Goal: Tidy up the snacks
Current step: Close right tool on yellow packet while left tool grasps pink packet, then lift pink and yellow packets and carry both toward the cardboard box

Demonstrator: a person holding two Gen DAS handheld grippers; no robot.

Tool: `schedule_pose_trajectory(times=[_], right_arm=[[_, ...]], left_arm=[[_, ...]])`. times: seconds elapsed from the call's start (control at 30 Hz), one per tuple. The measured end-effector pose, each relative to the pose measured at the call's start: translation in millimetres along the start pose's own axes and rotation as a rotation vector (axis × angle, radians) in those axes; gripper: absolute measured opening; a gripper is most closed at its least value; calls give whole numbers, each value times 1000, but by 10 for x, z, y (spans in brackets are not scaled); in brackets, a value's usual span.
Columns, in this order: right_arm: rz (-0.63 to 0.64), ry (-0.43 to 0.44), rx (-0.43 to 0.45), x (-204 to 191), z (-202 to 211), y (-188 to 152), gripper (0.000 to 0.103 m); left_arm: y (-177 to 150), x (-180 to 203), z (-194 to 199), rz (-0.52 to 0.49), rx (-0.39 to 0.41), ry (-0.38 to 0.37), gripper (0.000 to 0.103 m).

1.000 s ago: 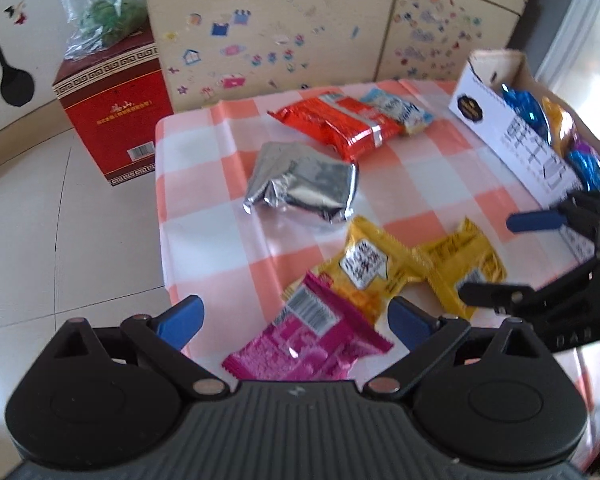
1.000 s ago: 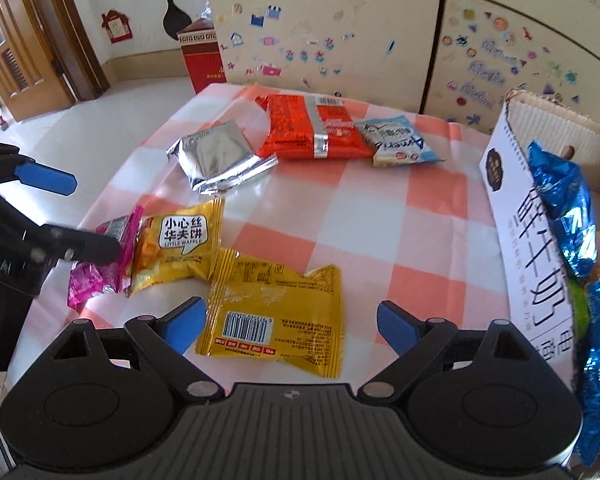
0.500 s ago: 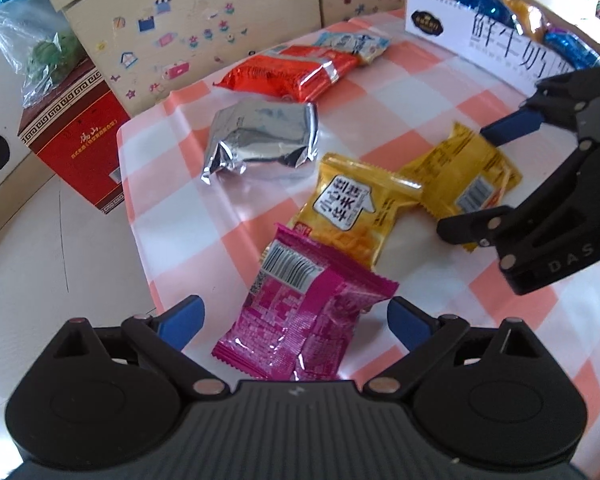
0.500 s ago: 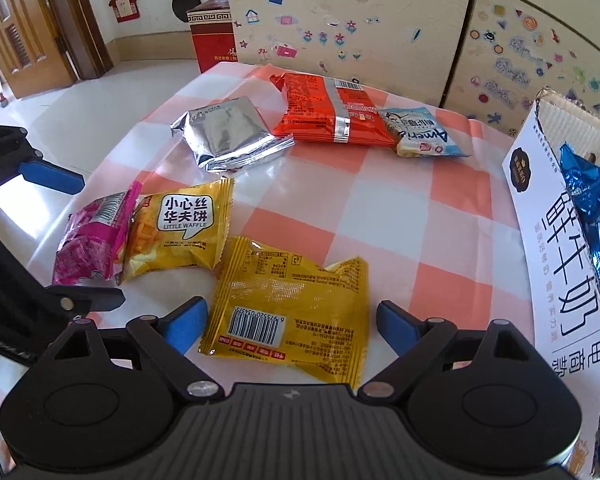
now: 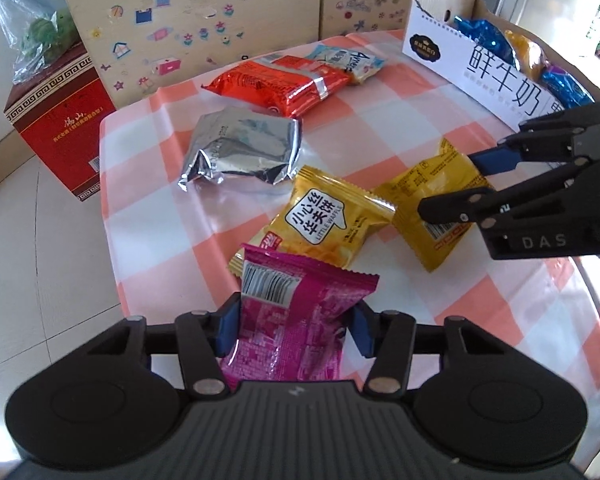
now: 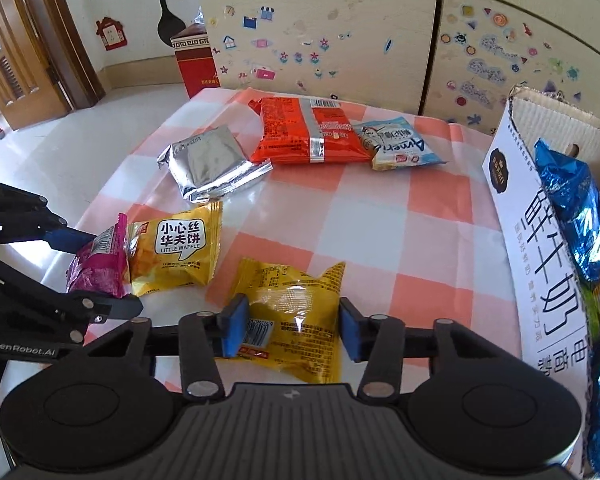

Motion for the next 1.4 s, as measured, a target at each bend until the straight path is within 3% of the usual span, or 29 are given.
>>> schedule_pose_trajectory(times=[0.1, 0.3, 0.5, 0.93, 1.4], right_arm=[[-13, 1, 14, 35, 43, 25, 42], [-14, 55, -17, 29, 34, -11, 42], [6, 55, -9, 11, 88, -42, 37], [29, 15, 68, 0, 283, 64, 24], [37, -38, 136, 51, 459, 157, 21]], left_arm=[[43, -26, 20, 29, 13, -3, 47], [108, -16, 79, 59, 38, -8, 47], [152, -5, 133, 82, 59, -21, 47], [266, 36, 190, 114, 93, 0, 47], [364, 100, 239, 135, 125, 11, 47]])
Point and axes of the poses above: each gripper's, at about its wrist camera, not at the fingertips, and z roughly against the way its jaws point, x to its right, y to its top, the point moved 4 cm from there along -z, roughly the way its jaws point, and after that the axes turned 6 degrees about z, right-handed, at the moved point
